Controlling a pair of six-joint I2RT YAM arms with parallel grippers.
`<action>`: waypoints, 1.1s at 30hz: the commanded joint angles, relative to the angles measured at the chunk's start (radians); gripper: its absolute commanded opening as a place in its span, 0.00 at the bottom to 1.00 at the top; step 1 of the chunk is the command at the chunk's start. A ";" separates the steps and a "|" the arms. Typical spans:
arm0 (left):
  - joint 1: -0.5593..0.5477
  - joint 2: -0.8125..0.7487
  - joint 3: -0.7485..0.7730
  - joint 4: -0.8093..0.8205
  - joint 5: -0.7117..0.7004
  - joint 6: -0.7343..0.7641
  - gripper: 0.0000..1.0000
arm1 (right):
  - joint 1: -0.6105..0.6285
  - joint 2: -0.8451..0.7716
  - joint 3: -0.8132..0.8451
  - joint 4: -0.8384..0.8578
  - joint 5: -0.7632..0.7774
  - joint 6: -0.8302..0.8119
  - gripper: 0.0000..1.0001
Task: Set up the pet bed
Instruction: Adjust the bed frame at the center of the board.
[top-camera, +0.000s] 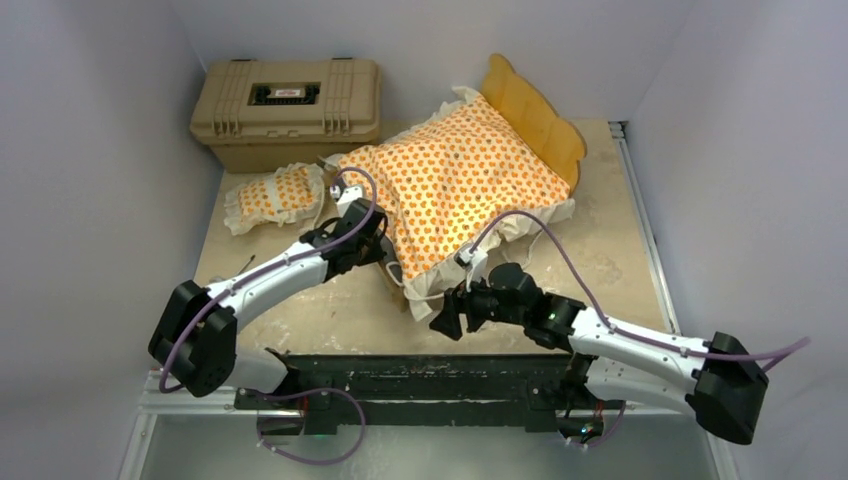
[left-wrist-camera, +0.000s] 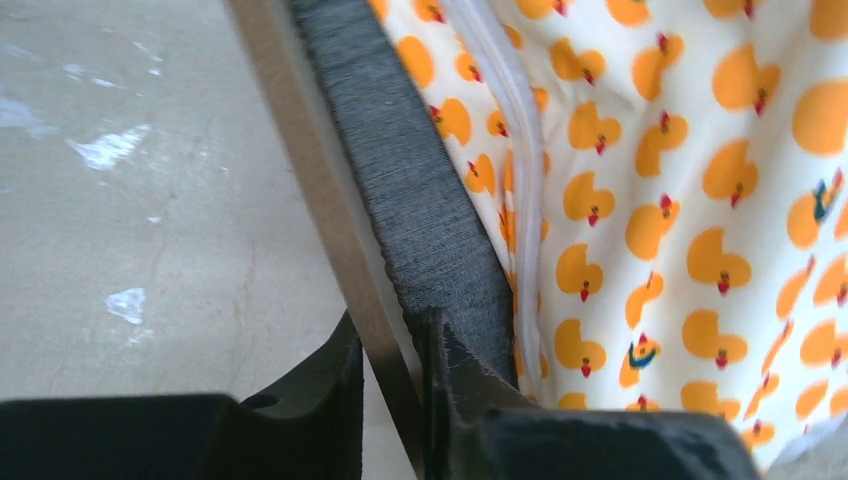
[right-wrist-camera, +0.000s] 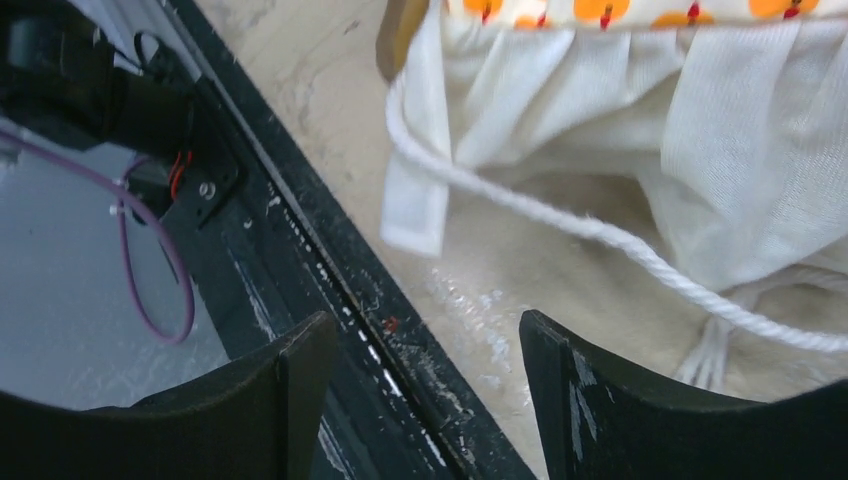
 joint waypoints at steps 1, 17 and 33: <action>-0.001 0.004 0.052 0.072 0.059 0.082 0.00 | 0.063 0.049 -0.002 0.121 -0.026 -0.051 0.71; -0.004 0.114 0.205 0.113 0.037 0.074 0.00 | 0.237 0.218 0.086 0.264 0.251 -0.316 0.69; -0.002 0.386 0.463 0.189 -0.046 0.155 0.00 | 0.254 0.382 0.211 0.188 0.438 -0.392 0.65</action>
